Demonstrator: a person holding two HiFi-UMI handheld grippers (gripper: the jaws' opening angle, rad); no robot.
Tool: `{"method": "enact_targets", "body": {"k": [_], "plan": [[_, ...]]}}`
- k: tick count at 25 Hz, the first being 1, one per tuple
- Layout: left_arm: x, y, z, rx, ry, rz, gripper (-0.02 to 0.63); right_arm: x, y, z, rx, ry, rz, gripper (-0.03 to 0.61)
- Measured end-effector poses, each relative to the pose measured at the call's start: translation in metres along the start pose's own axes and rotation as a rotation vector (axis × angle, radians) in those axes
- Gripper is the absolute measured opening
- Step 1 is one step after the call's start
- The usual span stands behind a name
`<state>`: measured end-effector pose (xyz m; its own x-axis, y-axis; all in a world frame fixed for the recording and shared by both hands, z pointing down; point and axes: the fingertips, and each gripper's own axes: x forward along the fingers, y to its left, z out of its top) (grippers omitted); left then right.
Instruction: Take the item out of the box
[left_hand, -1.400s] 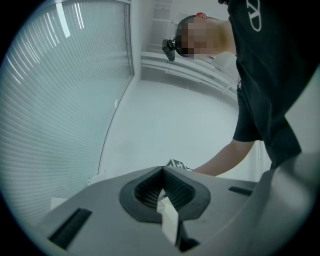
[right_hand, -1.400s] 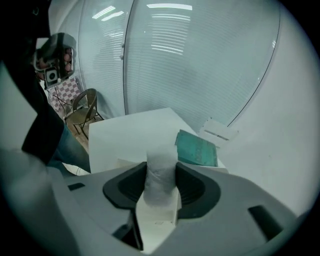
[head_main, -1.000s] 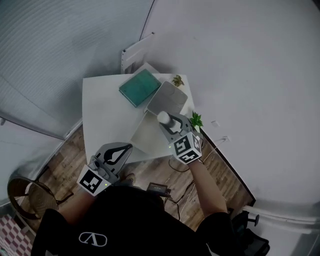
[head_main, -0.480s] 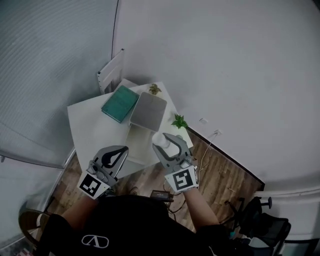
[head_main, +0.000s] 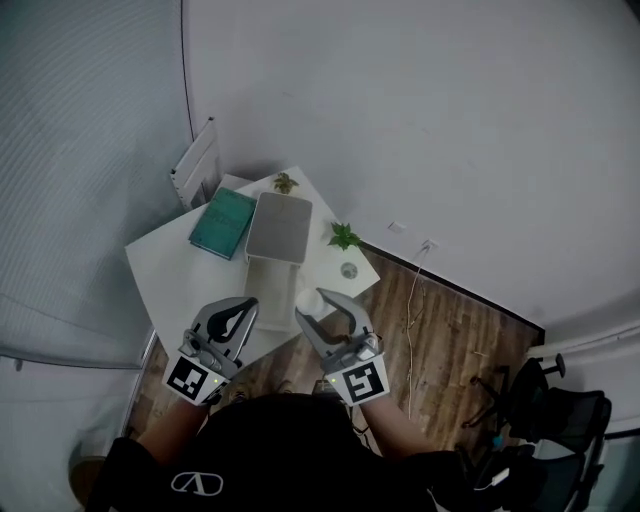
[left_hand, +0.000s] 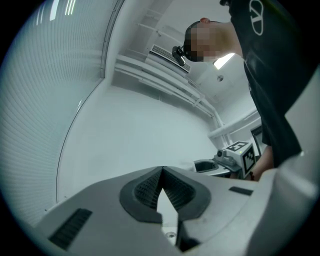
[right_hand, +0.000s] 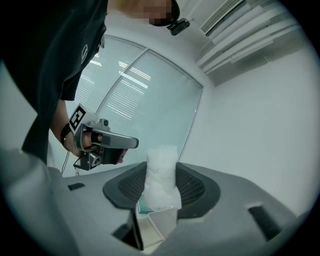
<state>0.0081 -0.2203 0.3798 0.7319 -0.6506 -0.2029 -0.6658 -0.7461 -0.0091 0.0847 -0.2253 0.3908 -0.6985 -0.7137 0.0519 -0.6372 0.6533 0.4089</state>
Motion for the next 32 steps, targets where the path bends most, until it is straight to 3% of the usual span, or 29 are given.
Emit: {"method": "enact_targets", "body": {"k": [10, 13, 18, 22, 29, 32], "plan": [[0.006, -0.004, 0.005, 0.001, -0.041, 0.006, 0.005, -0.018, -0.008, 0.002, 0.221, -0.083, -0.099, 0.181], [0.004, -0.005, -0.002, -0.01, -0.016, -0.002, 0.005, -0.02, -0.011, 0.0, 0.271, -0.1, -0.124, 0.181], [0.007, -0.002, 0.017, 0.01, -0.094, 0.023, 0.005, -0.025, -0.017, 0.001, 0.297, -0.126, -0.159, 0.181], [-0.001, -0.004, -0.001, -0.014, -0.019, 0.011, 0.005, -0.027, -0.019, 0.002, 0.315, -0.141, -0.167, 0.181], [-0.001, -0.004, 0.016, 0.013, -0.079, 0.039, 0.005, -0.029, -0.014, 0.006, 0.324, -0.167, -0.16, 0.179], [-0.007, -0.006, 0.005, -0.006, -0.039, 0.036, 0.005, -0.029, -0.013, 0.006, 0.334, -0.173, -0.155, 0.179]]}}
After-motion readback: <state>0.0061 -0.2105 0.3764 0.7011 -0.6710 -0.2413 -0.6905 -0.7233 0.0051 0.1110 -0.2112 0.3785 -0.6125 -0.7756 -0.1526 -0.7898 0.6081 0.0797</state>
